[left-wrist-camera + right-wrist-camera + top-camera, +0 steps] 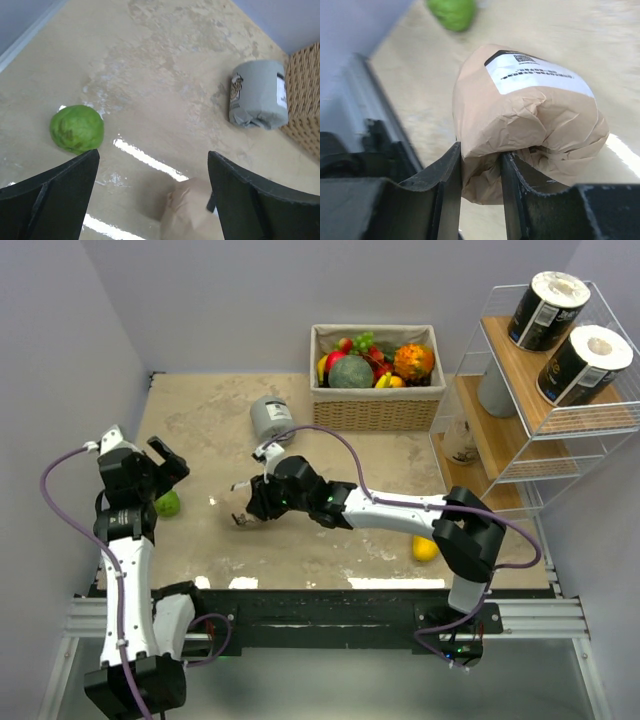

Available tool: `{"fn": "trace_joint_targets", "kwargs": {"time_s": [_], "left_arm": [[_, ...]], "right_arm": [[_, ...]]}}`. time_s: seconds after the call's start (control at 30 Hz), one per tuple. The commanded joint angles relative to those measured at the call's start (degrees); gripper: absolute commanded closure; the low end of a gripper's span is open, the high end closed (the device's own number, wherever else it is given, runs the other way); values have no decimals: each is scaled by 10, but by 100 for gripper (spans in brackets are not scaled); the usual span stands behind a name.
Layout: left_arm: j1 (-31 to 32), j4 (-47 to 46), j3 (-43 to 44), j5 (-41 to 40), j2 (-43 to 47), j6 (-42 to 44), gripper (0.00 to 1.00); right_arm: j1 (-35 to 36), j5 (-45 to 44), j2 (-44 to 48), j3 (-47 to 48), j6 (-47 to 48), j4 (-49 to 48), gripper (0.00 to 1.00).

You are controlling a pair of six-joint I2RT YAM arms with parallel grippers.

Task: Place and organize the paper towels onto the shelf

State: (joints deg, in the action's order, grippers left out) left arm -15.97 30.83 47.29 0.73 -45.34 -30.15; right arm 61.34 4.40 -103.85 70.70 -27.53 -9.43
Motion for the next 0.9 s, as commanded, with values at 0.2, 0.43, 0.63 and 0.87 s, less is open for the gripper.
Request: {"fn": "trace_joint_targets", "kwargs": {"time_s": [0.2,0.43,0.63,0.87], "left_arm": [[107,-102,-88,61,12,78,4],[134,-107,-99,79,62,73,4],[146,-106,-98,81,64,70,4],[157,-102,-98,60,85,70,3]], "right_arm": [[-3,-330,9,187,186,486,65],[-20,-371,-56,268,249,621,60],[-27,-348,-73,279,231,604,53],[-37,-329,-66,288,223,600,38]]}}
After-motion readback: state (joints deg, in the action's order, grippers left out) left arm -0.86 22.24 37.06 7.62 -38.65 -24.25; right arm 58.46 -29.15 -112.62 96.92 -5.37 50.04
